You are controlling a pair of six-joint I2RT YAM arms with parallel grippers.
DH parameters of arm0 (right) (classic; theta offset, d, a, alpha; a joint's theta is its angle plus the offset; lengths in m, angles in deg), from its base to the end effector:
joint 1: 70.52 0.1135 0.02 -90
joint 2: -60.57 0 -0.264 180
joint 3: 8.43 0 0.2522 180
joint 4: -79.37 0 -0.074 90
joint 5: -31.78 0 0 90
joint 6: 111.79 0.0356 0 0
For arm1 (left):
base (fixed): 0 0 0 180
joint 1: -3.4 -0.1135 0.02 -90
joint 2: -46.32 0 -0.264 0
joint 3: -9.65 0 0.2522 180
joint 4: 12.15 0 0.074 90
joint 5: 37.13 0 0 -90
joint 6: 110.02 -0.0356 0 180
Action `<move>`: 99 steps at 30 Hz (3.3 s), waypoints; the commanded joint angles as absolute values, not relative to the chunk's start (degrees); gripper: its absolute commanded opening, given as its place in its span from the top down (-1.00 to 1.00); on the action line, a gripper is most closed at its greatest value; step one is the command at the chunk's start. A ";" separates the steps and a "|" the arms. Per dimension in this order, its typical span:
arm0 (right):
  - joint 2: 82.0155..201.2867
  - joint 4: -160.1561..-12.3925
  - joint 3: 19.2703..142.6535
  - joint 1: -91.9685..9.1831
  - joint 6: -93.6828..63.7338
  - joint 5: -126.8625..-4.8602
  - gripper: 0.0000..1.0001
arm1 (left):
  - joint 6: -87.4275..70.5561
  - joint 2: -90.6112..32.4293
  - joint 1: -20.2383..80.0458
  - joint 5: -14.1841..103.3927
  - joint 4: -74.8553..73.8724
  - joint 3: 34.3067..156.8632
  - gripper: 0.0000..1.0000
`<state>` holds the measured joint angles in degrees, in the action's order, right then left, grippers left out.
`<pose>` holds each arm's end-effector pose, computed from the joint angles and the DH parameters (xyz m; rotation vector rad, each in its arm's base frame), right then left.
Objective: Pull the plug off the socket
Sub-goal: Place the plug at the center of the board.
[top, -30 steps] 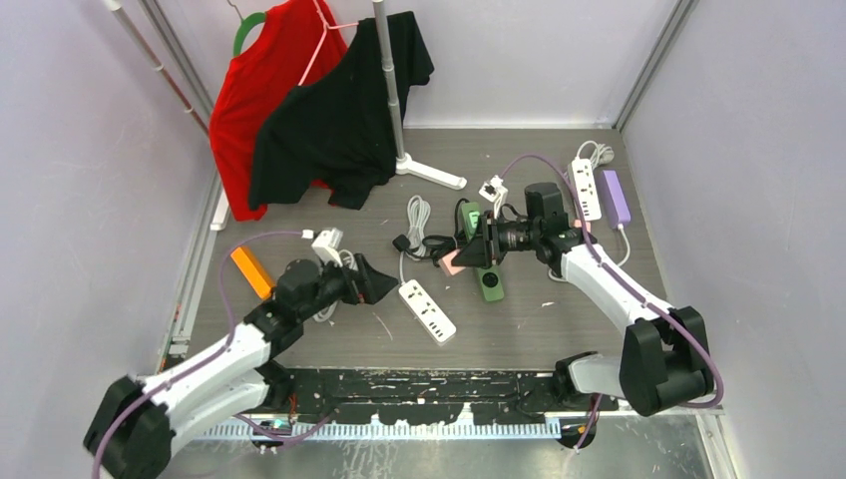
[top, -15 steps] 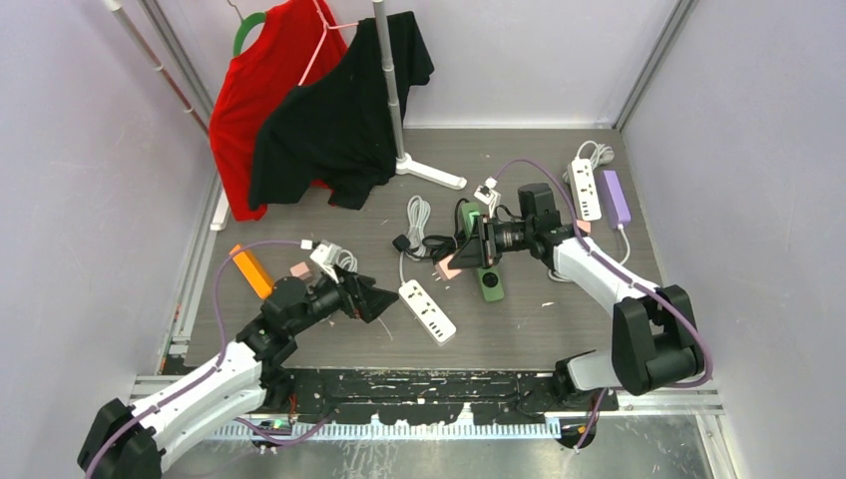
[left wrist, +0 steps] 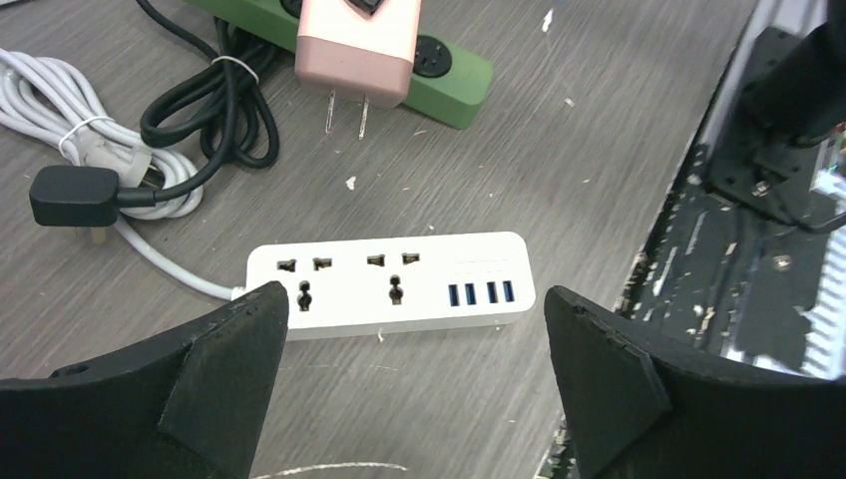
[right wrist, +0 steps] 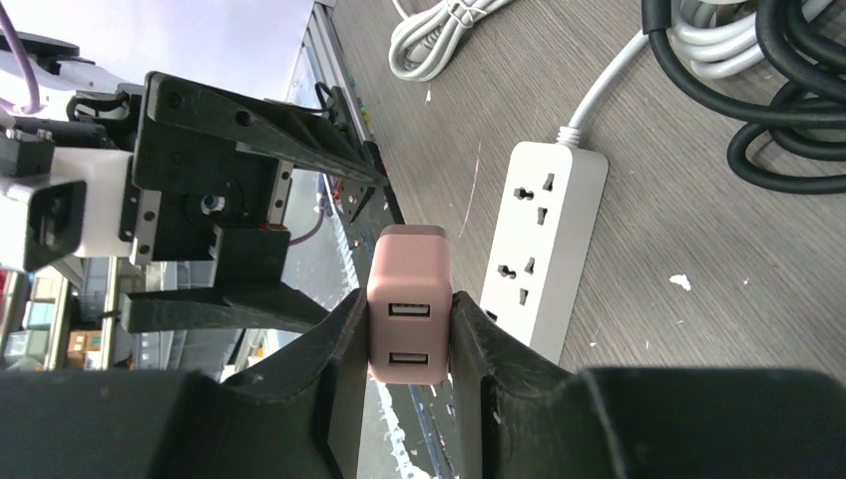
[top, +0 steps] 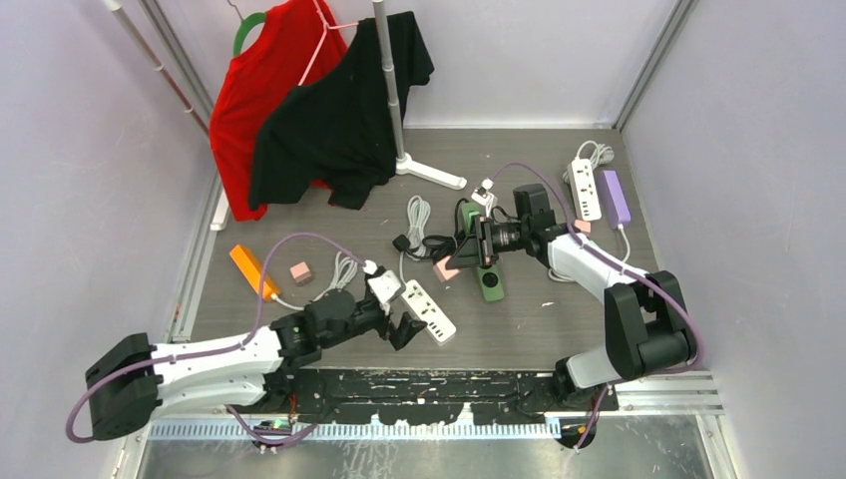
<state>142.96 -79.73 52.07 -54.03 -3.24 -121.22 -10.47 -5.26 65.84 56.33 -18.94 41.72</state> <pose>0.2645 0.1114 0.2199 -0.5510 2.2163 1.5793 0.0947 -0.1768 0.2120 0.7935 1.6969 -0.8341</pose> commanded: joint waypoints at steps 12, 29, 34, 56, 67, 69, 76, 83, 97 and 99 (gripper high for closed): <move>144.68 -80.41 55.31 -51.64 -3.51 -123.09 0.94 | -18.78 -25.72 63.65 61.99 -29.83 56.46 -0.94; 144.68 -78.49 56.11 -50.90 -5.26 -123.29 0.51 | -15.34 -30.19 60.04 57.23 -28.36 58.86 1.00; 144.21 -76.14 57.15 -50.88 -7.22 -121.71 -0.46 | -11.78 -24.11 59.82 59.76 -26.77 53.78 1.00; 140.55 -66.31 59.94 -53.34 -16.69 -113.08 -0.82 | 23.71 -2.33 15.45 65.71 16.13 46.12 1.00; 139.58 -65.08 60.36 -53.43 -18.65 -111.94 -0.82 | 27.31 -6.55 14.07 70.62 20.71 50.66 -0.45; 139.06 -64.18 60.66 -53.40 -19.81 -111.22 -0.82 | 27.59 -4.66 14.04 69.90 20.96 50.24 -0.71; 136.05 -61.43 61.75 -54.26 -23.26 -108.75 -0.82 | 27.01 2.10 14.03 64.44 22.55 51.56 -0.87; 131.29 -60.14 61.94 -58.73 -25.57 -108.49 -0.83 | 25.53 6.27 14.12 51.03 16.88 51.05 -0.85; 128.44 -61.58 59.21 -66.61 -27.50 -105.36 -0.83 | 31.87 2.71 14.15 25.87 -6.39 43.94 -0.80; 129.08 -62.89 58.34 -66.55 -27.06 -103.46 -0.82 | 32.99 1.87 14.13 24.25 -8.42 43.22 -0.79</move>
